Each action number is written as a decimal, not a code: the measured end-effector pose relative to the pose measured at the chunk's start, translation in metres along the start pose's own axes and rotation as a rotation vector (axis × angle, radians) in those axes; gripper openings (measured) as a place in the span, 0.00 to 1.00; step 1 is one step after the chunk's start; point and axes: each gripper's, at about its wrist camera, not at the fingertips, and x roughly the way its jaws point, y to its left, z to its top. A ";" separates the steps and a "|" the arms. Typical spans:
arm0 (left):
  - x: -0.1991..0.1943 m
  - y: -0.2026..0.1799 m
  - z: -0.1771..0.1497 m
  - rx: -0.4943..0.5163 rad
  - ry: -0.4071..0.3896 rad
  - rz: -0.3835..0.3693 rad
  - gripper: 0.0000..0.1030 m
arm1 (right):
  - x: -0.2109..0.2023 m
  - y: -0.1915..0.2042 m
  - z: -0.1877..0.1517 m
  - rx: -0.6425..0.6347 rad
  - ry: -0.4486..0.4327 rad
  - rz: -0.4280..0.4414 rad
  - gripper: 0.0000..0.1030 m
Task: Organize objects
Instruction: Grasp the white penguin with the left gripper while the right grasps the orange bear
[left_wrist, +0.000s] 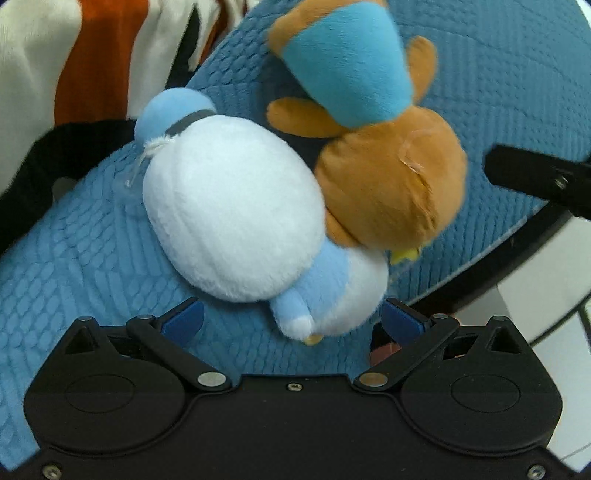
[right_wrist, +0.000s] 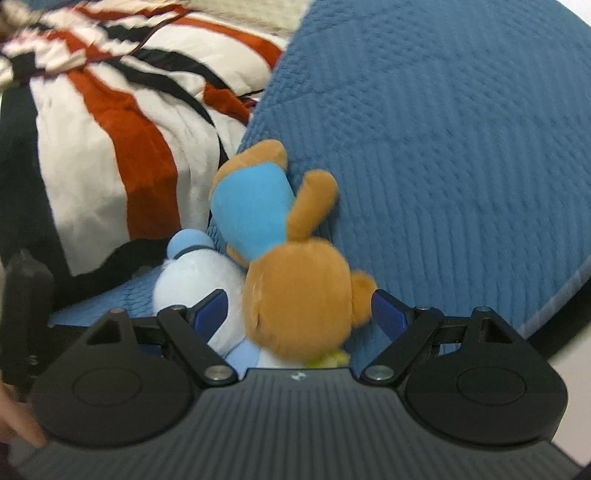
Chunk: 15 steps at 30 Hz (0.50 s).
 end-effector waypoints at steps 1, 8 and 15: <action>0.003 0.002 0.002 -0.013 0.002 -0.002 0.99 | 0.008 0.001 0.007 -0.030 -0.001 -0.001 0.84; 0.027 0.015 0.011 -0.108 0.017 -0.021 0.99 | 0.061 0.005 0.033 -0.117 0.070 0.038 0.84; 0.040 0.018 0.018 -0.145 0.042 -0.044 0.99 | 0.098 0.022 0.030 -0.272 0.101 0.010 0.82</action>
